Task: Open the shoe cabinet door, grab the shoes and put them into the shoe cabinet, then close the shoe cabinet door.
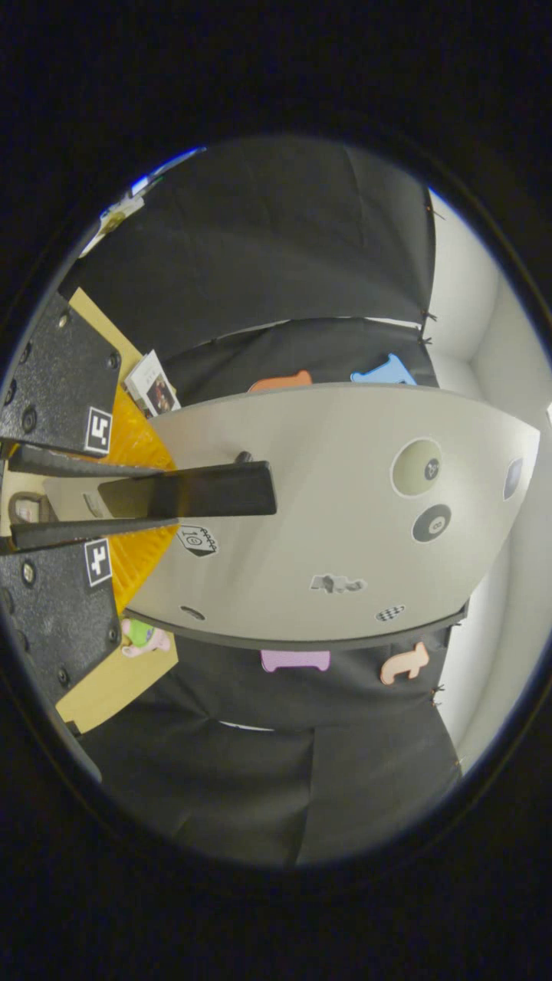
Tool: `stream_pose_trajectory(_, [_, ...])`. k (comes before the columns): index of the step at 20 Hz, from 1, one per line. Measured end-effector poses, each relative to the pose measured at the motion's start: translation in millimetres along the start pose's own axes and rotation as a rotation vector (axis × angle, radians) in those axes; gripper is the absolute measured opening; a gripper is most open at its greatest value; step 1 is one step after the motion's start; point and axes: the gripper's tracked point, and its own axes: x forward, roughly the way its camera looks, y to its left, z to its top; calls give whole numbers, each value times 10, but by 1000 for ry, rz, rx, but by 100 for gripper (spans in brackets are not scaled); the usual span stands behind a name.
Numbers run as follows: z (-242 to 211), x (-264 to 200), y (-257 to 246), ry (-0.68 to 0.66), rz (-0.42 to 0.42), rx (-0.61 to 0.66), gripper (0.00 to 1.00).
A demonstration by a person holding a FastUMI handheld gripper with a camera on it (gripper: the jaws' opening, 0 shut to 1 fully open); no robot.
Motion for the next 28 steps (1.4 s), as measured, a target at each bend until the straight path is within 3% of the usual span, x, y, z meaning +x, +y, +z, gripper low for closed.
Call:
stream_pose_trajectory(12, [-51,-651,-945,-3,-123,22,11])
stream_pose_trajectory(19, [-85,-875,-1899,1,-287,36,6])
stream_pose_trajectory(23, [-82,-874,-2078,12,-251,87,5])
stream_pose_trajectory(28, [-221,-1257,-2181,25,-281,81,7])
